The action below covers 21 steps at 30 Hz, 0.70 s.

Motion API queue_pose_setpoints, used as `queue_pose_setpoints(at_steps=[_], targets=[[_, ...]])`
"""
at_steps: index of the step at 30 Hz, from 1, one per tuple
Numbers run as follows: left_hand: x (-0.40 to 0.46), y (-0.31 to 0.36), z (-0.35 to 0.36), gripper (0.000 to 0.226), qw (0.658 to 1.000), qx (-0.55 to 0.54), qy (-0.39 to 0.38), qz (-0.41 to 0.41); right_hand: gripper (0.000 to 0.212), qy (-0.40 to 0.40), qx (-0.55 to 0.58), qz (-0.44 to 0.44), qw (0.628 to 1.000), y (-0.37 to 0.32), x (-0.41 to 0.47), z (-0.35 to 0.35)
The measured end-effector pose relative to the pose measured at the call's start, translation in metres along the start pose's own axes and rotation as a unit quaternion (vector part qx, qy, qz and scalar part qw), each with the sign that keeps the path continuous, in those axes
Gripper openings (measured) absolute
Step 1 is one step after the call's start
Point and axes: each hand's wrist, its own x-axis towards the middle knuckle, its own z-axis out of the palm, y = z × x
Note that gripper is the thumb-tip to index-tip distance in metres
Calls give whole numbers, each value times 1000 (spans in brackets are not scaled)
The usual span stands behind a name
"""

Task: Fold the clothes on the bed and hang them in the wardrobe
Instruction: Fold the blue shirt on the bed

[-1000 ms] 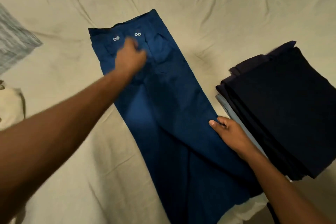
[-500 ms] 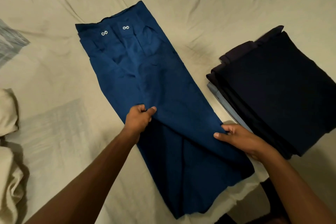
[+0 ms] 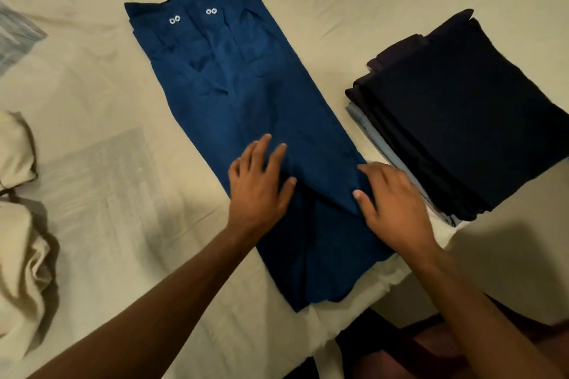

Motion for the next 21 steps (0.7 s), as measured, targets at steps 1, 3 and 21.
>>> queue_pose_setpoints(at_steps=[1,3,21], targets=[[-11,5,4,53,1000,10,-18,22,49,-3,-10,-36,999,-6,-1,6],[-34,15,10,43,1000,2,-26,13,52,3,-38,-73,997,-17,-4,15],[-67,55,8,14,968,-2,-245,-60,34,-32,-157,-132,978,-19,-12,26]])
